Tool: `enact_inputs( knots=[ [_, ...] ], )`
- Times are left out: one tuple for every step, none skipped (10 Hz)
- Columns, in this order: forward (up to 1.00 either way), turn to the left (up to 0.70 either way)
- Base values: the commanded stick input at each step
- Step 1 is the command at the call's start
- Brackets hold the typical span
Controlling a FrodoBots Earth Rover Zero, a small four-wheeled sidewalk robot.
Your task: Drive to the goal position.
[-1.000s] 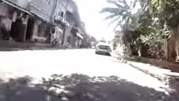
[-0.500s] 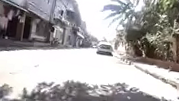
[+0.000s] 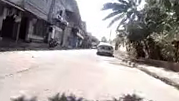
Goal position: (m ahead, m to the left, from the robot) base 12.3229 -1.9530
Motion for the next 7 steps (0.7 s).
enact_inputs(
  knots=[
    [1.00,0.00],
    [1.00,0.00],
    [1.00,0.00],
    [1.00,0.00],
    [1.00,0.00],
    [1.00,0.00],
    [1.00,0.00]
  ],
)
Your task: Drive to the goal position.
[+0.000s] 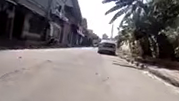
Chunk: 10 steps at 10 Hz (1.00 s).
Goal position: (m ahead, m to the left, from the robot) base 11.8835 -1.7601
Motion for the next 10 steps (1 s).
enact_inputs(
  knots=[
    [1.00,0.00],
    [1.00,0.00],
    [1.00,0.00],
    [1.00,0.00],
    [1.00,0.00],
    [1.00,0.00],
    [1.00,0.00],
    [1.00,0.00],
    [1.00,0.00],
    [1.00,0.00]
  ],
)
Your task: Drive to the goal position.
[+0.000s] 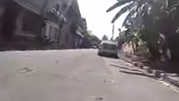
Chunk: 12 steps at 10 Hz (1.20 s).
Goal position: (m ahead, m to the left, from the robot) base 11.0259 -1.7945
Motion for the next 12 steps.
enact_inputs(
  knots=[
    [1.00,0.00],
    [1.00,0.00],
    [1.00,0.00],
    [1.00,0.00],
    [1.00,0.00],
    [1.00,0.00],
    [0.99,0.00],
    [0.93,0.01],
    [0.87,0.02],
    [0.85,0.02],
    [0.85,0.03],
    [0.85,0.03]
  ],
)
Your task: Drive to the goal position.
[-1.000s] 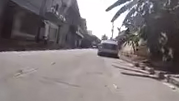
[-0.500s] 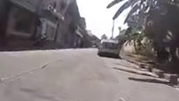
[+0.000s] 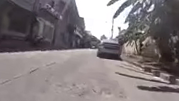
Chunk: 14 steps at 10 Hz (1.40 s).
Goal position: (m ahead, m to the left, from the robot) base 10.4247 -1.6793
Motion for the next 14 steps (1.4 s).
enact_inputs(
  knots=[
    [0.85,0.03],
    [0.85,0.03],
    [0.85,0.07],
    [0.85,0.11],
    [0.85,0.09],
    [0.85,0.11],
    [0.85,0.16],
    [0.85,0.15],
    [0.85,0.07],
    [0.85,0.02],
    [0.85,0.09],
    [0.85,0.21],
    [0.85,0.09],
    [0.85,0.03]
  ],
)
